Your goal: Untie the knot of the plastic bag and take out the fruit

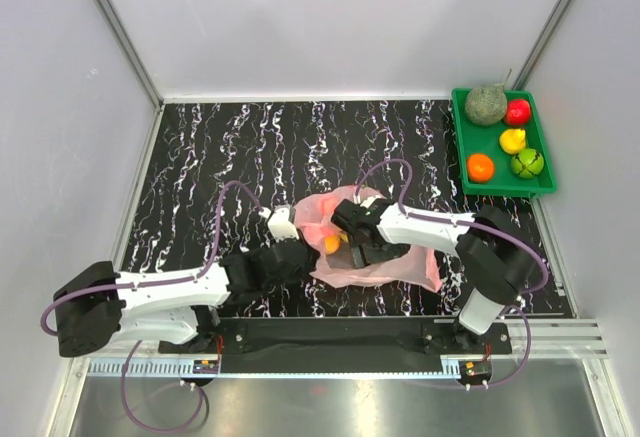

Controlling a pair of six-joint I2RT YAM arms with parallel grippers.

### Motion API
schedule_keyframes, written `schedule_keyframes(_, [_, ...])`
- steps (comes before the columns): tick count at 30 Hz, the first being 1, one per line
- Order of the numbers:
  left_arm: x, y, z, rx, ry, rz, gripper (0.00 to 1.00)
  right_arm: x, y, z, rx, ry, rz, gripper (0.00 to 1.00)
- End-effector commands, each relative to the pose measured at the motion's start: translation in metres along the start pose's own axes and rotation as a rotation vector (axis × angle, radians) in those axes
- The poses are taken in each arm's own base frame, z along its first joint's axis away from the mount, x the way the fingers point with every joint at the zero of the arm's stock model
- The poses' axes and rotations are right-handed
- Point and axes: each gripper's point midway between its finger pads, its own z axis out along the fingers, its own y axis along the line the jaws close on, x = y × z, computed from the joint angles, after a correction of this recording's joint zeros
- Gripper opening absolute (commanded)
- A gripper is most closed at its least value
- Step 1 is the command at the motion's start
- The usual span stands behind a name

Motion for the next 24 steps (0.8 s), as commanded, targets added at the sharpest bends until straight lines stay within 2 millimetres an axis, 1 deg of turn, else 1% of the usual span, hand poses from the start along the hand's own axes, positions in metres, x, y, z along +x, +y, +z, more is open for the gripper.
schedule_keyframes(1, [-0.027, -0.022, -0.003, 0.045, -0.089, -0.033, 0.00, 0.020, 0.013, 0.008, -0.043, 0.055, 0.051, 0.97])
schedule_keyframes(2, [-0.027, -0.021, -0.005, 0.045, -0.090, -0.031, 0.00, 0.018, 0.015, 0.008, -0.056, 0.046, 0.063, 0.87])
schedule_keyframes(4, [-0.028, -0.019, -0.005, 0.040, -0.097, -0.030, 0.00, 0.013, 0.014, 0.001, -0.073, 0.015, 0.076, 0.67])
schedule_keyframes(5, [-0.031, -0.020, -0.007, 0.045, -0.105, -0.035, 0.00, 0.009, 0.013, -0.003, -0.079, -0.001, 0.076, 0.37])
schedule_keyframes(6, [-0.032, -0.021, -0.007, 0.044, -0.109, -0.037, 0.00, -0.002, 0.014, -0.014, -0.101, -0.042, 0.090, 0.21])
schedule_keyframes(7, [-0.029, -0.015, -0.007, 0.027, -0.102, -0.027, 0.00, -0.010, 0.011, -0.019, -0.091, -0.076, 0.093, 0.10])
schedule_keyframes(8, [-0.031, -0.016, -0.009, 0.030, -0.107, -0.030, 0.00, -0.019, 0.008, -0.029, -0.100, -0.111, 0.093, 0.01])
schedule_keyframes(10, [-0.032, -0.015, -0.010, 0.027, -0.111, -0.031, 0.00, -0.041, 0.009, -0.048, -0.135, -0.193, 0.093, 0.00])
schedule_keyframes(11, [-0.033, -0.015, -0.010, 0.028, -0.113, -0.032, 0.00, -0.050, 0.008, -0.061, -0.161, -0.237, 0.107, 0.00])
schedule_keyframes(12, [-0.034, -0.015, -0.011, 0.028, -0.115, -0.033, 0.00, -0.061, 0.011, -0.072, -0.191, -0.273, 0.118, 0.00])
schedule_keyframes(13, [-0.034, -0.015, -0.011, 0.030, -0.114, -0.035, 0.00, -0.075, 0.019, -0.083, -0.247, -0.331, 0.122, 0.00])
schedule_keyframes(14, [-0.034, -0.016, -0.011, 0.030, -0.116, -0.036, 0.00, -0.082, 0.021, -0.091, -0.282, -0.370, 0.128, 0.00])
schedule_keyframes(15, [-0.035, -0.016, -0.011, 0.032, -0.117, -0.037, 0.00, -0.089, 0.020, -0.104, -0.320, -0.418, 0.151, 0.00])
schedule_keyframes(16, [-0.035, -0.016, -0.011, 0.031, -0.118, -0.036, 0.00, -0.100, 0.025, -0.114, -0.365, -0.473, 0.167, 0.00])
schedule_keyframes(17, [-0.036, -0.017, -0.012, 0.033, -0.119, -0.039, 0.00, -0.107, 0.022, -0.126, -0.393, -0.519, 0.189, 0.00])
schedule_keyframes(18, [-0.036, -0.017, -0.012, 0.031, -0.120, -0.038, 0.00, -0.109, 0.021, -0.129, -0.403, -0.541, 0.203, 0.00])
schedule_keyframes(19, [-0.036, -0.017, -0.012, 0.031, -0.118, -0.037, 0.00, -0.118, 0.022, -0.136, -0.423, -0.592, 0.212, 0.00])
schedule_keyframes(20, [-0.036, -0.017, -0.012, 0.029, -0.121, -0.039, 0.00, -0.121, 0.020, -0.142, -0.439, -0.623, 0.224, 0.00])
schedule_keyframes(21, [-0.036, -0.016, -0.012, 0.026, -0.121, -0.040, 0.00, -0.121, 0.020, -0.142, -0.448, -0.634, 0.228, 0.00])
schedule_keyframes(22, [-0.037, -0.016, -0.012, 0.028, -0.123, -0.042, 0.00, -0.125, 0.022, -0.147, -0.469, -0.658, 0.225, 0.00])
schedule_keyframes(24, [-0.043, -0.017, -0.014, 0.021, -0.146, -0.048, 0.00, -0.124, 0.026, -0.151, -0.504, -0.666, 0.193, 0.00])
